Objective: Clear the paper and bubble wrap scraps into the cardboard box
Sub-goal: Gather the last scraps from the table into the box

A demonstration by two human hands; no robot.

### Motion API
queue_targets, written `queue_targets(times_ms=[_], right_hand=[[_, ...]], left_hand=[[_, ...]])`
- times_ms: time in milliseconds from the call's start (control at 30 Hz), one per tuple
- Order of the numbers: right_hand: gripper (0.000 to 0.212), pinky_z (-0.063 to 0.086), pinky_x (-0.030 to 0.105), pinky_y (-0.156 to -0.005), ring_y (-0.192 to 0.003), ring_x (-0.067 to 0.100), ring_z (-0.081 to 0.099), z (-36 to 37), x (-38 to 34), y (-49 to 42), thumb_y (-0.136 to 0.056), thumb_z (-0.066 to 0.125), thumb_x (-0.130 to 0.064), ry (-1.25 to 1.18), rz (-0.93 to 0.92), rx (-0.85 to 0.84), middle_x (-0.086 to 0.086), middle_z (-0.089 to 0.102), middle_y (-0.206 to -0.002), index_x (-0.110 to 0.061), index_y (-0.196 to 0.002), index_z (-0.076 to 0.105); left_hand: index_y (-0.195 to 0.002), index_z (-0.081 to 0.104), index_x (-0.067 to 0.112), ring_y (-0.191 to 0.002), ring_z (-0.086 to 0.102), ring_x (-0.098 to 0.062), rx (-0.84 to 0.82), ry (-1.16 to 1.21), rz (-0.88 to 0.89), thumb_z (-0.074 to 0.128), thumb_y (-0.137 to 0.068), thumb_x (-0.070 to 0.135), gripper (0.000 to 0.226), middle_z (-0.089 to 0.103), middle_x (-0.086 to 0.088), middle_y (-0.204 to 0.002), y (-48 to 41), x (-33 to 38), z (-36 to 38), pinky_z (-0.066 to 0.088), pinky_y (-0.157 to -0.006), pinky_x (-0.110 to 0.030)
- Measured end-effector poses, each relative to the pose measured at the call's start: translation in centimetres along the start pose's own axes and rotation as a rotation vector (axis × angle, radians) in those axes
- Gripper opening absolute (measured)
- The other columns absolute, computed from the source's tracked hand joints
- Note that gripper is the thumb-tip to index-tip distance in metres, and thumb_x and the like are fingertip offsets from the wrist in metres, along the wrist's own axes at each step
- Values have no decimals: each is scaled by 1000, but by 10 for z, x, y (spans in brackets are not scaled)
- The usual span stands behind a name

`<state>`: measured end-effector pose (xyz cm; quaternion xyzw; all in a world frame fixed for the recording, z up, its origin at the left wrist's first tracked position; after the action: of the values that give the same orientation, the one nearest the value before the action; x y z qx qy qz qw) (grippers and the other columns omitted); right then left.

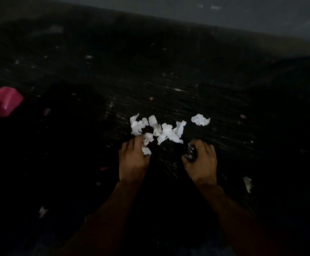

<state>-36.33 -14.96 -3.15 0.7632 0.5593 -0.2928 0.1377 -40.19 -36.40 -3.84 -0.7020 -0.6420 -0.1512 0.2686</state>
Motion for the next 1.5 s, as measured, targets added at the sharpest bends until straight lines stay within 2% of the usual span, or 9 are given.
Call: queue_targets(times_ms=[167,300,467,600,800,1033,1233,1400,1500], right_hand=[[26,49,34,-86,-93,25,58,-18,5,-1,-69,78,-16,-92,169,68,7,66,-93,-15,-94,70],[35,43,27,-87,-97,21,56,-33,-42,-22,-69,77,-14,-157,-17,159,3,63,-96,-17,-104,71],[57,40,42,-103,-122,28,44,23,-73,-46,-74,71,-25,44,-280,-73,10,49,-128,-17,-129,59],[49,26,52,-114,-141,30,29,54,-38,-37,-81,69,-36,15,-241,-112,9,35,-151,-20,-127,59],[29,48,33,-86,-99,27,55,46,-44,-44,-72,76,-25,32,-286,18,8,64,-104,-7,-92,67],[20,43,27,-68,-78,27,55,23,-36,-37,-65,76,-23,-30,-159,23,6,60,-81,-12,-73,61],[38,44,30,-78,-87,28,58,-57,-15,-81,-71,76,-27,-30,-56,247,10,64,-93,-14,-106,70],[44,45,35,-97,-111,28,56,-20,9,-111,-78,69,-29,104,-122,-27,8,58,-124,-25,-122,65],[38,34,42,-111,-130,31,44,14,25,-98,-79,68,-33,141,-186,-131,6,51,-141,-23,-116,68]], left_hand=[[-96,58,18,-76,63,-26,59,106,-10,64,-83,15,15,66,0,-83,4,9,-22,43,-65,-30],[-115,63,16,-111,57,-25,185,198,79,63,-78,1,40,62,-5,-120,-30,26,-53,45,-93,-31],[-147,32,21,-147,-1,-31,-275,0,203,50,-93,37,60,12,-10,-159,-59,9,7,11,-119,-46],[-124,57,10,-139,29,-29,-200,-22,321,40,-91,38,46,48,-14,-138,-47,-3,23,25,-114,-46],[-90,56,13,-91,54,-29,21,9,284,48,-86,30,19,61,-10,-90,-44,-2,6,47,-82,-43],[-95,68,21,-88,63,-25,27,120,121,51,-74,26,27,58,-5,-109,-39,0,-19,51,-72,-33],[-77,67,10,-114,57,-24,79,173,214,65,-77,9,3,52,-6,-136,-88,55,-24,48,-91,-32],[-109,68,12,-138,34,-36,-197,-63,293,60,-77,14,33,41,-10,-148,-100,42,45,34,-111,-47],[-121,63,11,-138,36,-26,-164,-45,266,65,-72,35,55,45,-6,-146,-92,30,54,34,-111,-34]])
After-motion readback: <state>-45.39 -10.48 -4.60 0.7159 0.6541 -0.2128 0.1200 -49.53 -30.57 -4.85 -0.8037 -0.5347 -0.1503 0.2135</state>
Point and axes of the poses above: each hand's wrist, its own y-axis away from the middle knuckle, its own z-axis out of the palm, x = y × z, the point moved 8 cm from there along -y, towards the middle knuckle
